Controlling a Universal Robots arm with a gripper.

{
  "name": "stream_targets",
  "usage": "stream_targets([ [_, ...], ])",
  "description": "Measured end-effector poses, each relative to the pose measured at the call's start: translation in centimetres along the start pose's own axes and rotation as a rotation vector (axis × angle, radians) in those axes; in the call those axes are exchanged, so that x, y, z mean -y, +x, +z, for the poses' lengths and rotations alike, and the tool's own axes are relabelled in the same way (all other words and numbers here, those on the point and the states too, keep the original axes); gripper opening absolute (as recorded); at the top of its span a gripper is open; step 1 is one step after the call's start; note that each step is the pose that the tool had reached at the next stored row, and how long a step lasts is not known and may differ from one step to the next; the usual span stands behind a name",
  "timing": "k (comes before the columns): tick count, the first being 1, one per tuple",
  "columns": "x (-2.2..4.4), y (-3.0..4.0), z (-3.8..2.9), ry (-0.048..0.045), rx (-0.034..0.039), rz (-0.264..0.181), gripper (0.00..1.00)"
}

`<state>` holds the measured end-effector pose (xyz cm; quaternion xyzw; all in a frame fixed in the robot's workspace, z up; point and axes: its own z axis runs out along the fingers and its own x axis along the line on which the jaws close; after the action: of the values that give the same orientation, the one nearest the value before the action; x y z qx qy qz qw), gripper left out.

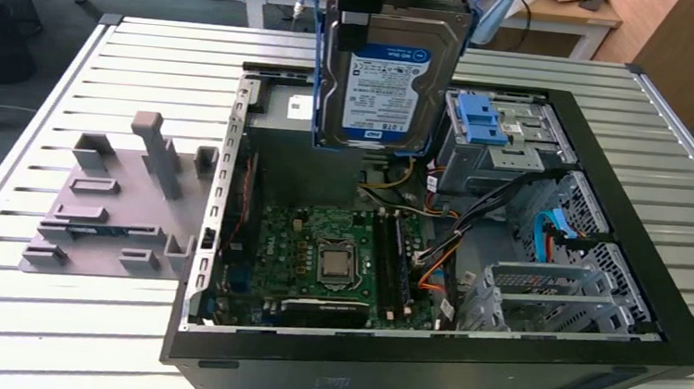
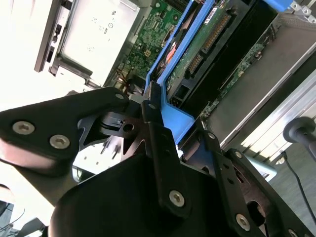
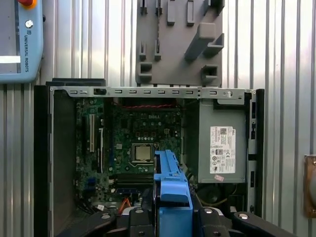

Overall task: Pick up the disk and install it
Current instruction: 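Pick up the disk, then insert the disk into the insertion slot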

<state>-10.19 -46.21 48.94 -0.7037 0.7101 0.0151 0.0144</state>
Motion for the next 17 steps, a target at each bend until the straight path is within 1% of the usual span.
stream_targets([
  [9,1.74,-0.02,0.01,0.0000,-0.0001,0.001,0.36],
  [11,1.83,-0.01,0.01,0.0001,0.0000,0.001,0.36],
  [13,2.07,-0.02,0.01,0.0001,0.0000,0.001,0.36],
  [17,2.09,-0.02,0.01,0.0001,-0.0001,0.001,0.36],
])
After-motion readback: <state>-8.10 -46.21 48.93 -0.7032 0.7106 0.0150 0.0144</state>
